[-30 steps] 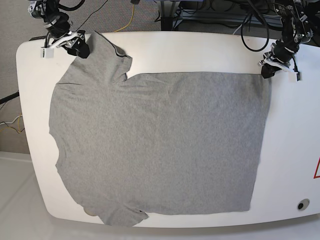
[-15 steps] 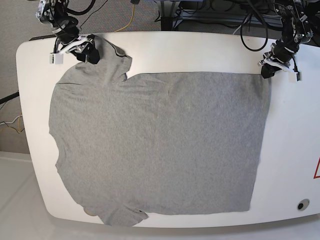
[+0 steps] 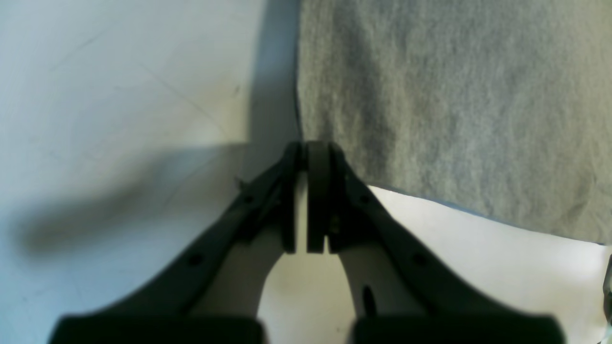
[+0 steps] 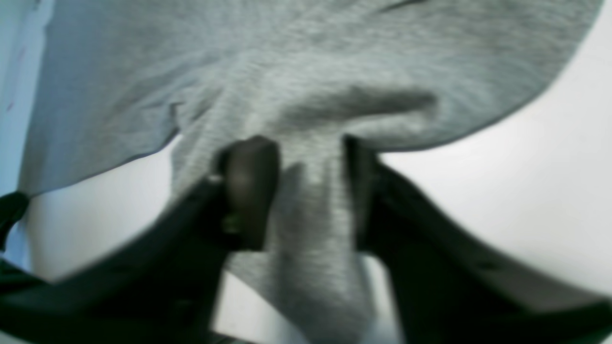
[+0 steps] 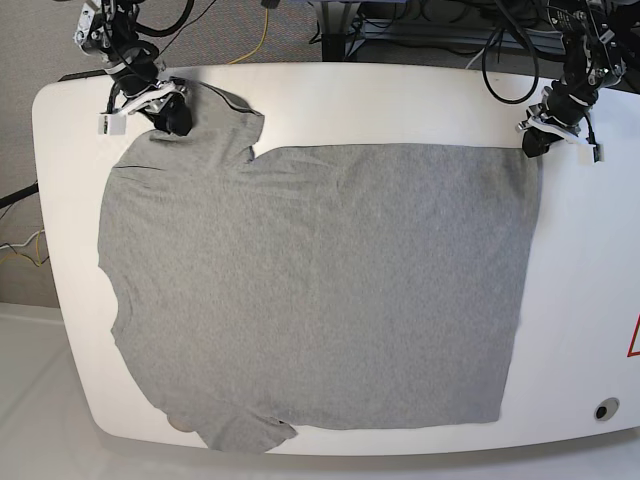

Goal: Fold the T-shirt properly

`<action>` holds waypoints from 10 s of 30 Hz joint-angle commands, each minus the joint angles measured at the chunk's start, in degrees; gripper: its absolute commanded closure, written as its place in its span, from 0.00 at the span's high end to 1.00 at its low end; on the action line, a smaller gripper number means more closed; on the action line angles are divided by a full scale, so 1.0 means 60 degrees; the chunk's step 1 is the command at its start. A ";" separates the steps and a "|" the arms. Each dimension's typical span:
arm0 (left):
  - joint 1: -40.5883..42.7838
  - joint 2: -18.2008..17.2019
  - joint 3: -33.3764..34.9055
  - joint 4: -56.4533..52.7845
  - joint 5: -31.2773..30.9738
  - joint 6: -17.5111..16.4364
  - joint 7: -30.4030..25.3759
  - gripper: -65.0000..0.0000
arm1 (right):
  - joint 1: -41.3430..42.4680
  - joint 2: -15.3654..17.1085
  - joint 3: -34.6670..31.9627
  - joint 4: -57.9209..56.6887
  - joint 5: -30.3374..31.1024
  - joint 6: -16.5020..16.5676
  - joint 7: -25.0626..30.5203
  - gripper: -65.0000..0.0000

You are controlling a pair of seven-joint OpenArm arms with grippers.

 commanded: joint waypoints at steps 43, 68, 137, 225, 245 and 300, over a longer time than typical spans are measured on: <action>0.0248 -0.0085 -0.0127 0.0579 -0.0134 -0.0085 0.0249 0.00 | -0.0354 0.0134 0.0787 0.1325 -0.0095 -0.0029 -0.1623 0.00; 0.1604 -0.0063 -0.0810 0.2504 -0.0096 -0.0114 0.0090 0.00 | -0.1628 0.0195 0.1765 0.3208 0.0460 0.0061 -0.1483 0.00; 0.1044 -0.0055 -0.0699 0.2993 -0.0220 -0.0033 0.0485 0.00 | -0.0591 0.0379 0.2329 0.3987 0.0959 0.0389 -0.1587 0.00; -0.3533 -0.0123 0.0388 -0.1292 0.0659 -0.0018 0.0309 0.00 | 0.6156 0.1088 -0.0029 -0.1405 -0.1412 0.0371 -0.1384 0.00; -0.2929 -0.0317 0.0363 -0.0883 0.1506 -0.0009 -0.0307 0.48 | 0.5909 0.0574 -0.0257 -0.0851 -0.3190 0.0565 -0.1186 0.55; -0.1846 -0.0393 0.0586 0.0226 0.1766 -0.0095 -0.0702 0.44 | 0.3558 0.1232 0.2092 -0.1054 -0.3278 0.0258 -0.0700 0.56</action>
